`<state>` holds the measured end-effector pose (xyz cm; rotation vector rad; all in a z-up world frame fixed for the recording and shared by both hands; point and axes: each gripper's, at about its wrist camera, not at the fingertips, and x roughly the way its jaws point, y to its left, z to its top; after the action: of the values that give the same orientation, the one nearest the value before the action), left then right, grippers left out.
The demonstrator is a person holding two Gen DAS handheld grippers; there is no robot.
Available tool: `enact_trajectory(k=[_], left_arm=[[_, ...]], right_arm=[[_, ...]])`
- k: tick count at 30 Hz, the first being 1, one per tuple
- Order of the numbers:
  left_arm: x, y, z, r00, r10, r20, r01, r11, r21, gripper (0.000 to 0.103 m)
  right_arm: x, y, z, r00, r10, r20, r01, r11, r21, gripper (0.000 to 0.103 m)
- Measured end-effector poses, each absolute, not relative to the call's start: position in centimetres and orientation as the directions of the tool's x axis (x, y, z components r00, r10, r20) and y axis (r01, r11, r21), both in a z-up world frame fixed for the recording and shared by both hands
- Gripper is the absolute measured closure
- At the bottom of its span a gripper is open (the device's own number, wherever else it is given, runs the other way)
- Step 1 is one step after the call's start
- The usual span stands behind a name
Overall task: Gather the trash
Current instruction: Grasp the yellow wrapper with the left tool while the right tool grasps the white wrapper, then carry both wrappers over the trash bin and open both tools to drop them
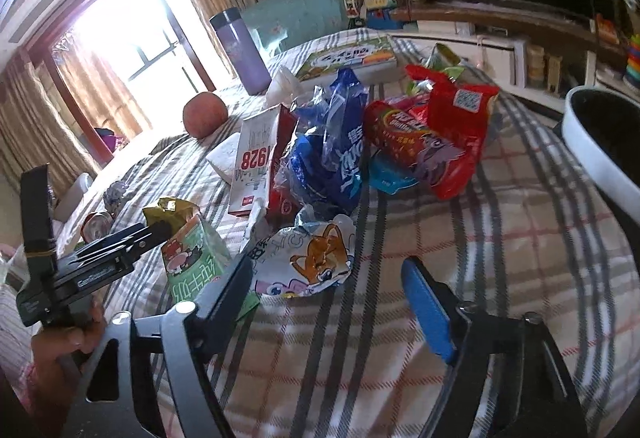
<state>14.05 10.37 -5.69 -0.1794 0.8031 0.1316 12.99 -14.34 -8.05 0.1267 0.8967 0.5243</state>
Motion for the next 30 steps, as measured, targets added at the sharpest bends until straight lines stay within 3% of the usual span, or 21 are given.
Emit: enact_trajectory(k=[2,4,6,8,11,20,30], left_arm=[[14.8,10.7,-6.3,0.674,0.028,-0.738,-0.179,0.976,-0.127,0.053],[15.4,10.8,-6.8,0.661,0.005,-0.75,-0.17,0.975,-0.143,0.065],[15.5,10.9,-7.0,0.658,0.0,-0.753,-0.166,0.975,-0.145,0.072],[15.4,10.9,-6.8,0.665,0.004,-0.747,-0.166,0.976,-0.143,0.083],[14.8,10.7,-6.3,0.683,0.013,-0.73,-0.164,0.977,-0.136,0.086],[11.8,9.2,-3.3,0.729,-0.003,-0.685,-0.141,0.978,-0.155,0.088],[11.5,4.3,-1.4,0.728,-0.109,-0.677,-0.008,0.986,-0.168,0.088]], right_arm=[[13.1,-14.3,-8.2,0.496,0.502,-0.708,-0.389,0.858,0.336,0.037],[13.2,-14.1,-8.4,0.479,0.521,-0.707,-0.402,0.846,0.351,0.056],[13.3,-14.1,-8.4,0.475,0.515,-0.713,-0.4,0.848,0.347,0.085],[13.3,-14.4,-8.5,0.468,0.524,-0.711,-0.398,0.844,0.359,0.085],[12.8,-14.7,-8.1,0.479,0.53,-0.7,-0.403,0.841,0.361,0.086],[11.7,-17.1,-6.3,0.529,0.526,-0.666,-0.388,0.848,0.362,0.087],[11.0,-21.6,-5.5,0.579,0.49,-0.652,-0.322,0.872,0.37,0.087]])
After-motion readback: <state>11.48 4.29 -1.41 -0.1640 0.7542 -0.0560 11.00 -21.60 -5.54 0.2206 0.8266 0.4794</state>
